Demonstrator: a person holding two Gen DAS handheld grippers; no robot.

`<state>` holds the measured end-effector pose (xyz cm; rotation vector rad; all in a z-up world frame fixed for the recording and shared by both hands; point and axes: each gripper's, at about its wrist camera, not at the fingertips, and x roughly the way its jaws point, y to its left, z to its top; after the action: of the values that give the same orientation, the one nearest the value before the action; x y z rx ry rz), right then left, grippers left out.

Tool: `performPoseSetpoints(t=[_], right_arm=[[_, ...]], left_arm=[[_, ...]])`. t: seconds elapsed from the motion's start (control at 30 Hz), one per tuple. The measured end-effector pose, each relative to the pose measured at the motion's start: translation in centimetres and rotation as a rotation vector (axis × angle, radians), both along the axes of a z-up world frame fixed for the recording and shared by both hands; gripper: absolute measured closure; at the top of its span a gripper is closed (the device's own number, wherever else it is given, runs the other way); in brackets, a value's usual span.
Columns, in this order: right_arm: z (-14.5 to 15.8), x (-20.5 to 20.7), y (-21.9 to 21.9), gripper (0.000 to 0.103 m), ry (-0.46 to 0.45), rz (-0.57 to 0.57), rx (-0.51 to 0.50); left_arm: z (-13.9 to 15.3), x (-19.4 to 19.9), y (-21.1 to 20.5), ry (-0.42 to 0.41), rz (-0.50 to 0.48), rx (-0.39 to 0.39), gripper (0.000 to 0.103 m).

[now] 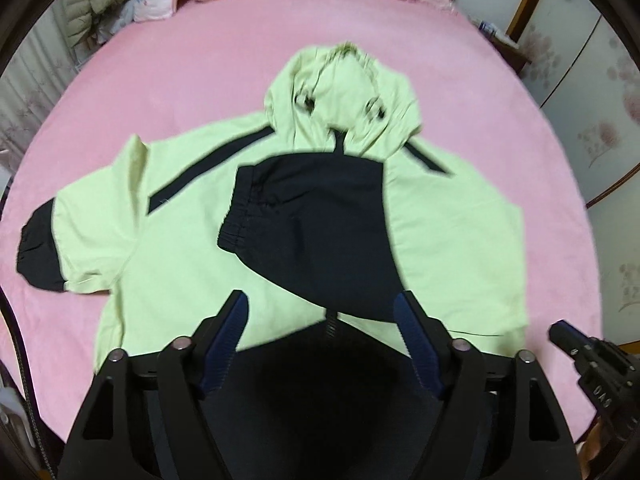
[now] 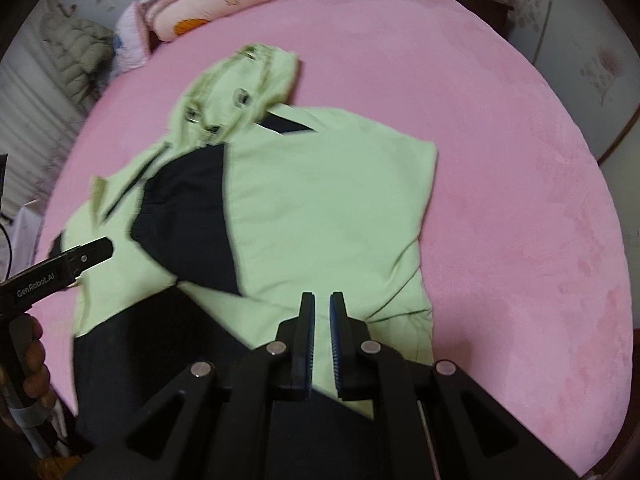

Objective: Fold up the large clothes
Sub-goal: 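Move the left gripper to the other sleeve's black cuff and grasp it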

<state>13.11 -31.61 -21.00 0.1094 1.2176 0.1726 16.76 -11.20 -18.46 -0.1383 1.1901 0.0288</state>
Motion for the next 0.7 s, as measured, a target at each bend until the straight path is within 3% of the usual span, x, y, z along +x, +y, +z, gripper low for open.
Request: performPoseSetpoints(t=[0.13, 0.27, 0.4, 0.7], right_arm=[[4.3, -0.8, 0.8, 0.095, -0.036, 0.057, 0.046], [8.8, -2.1, 1.4, 0.081, -0.089, 0.116, 0.093], [11.8, -3.1, 2.2, 0.075, -0.131, 0.165, 0.126], [14.8, -4.8, 6.5, 0.075, -0.141, 0.266, 0.190]], left_arm=[[4.9, -2.3, -1.4, -0.047, 0.041, -0.016, 0.024], [9.5, -5.0, -1.4, -0.100, 0.070, -0.018, 0.018], [12.7, -7.0, -1.3, -0.153, 0.093, 0.008, 0.014], [17.0, -11.6, 3.2, -0.189, 0.185, 0.038, 0.014]])
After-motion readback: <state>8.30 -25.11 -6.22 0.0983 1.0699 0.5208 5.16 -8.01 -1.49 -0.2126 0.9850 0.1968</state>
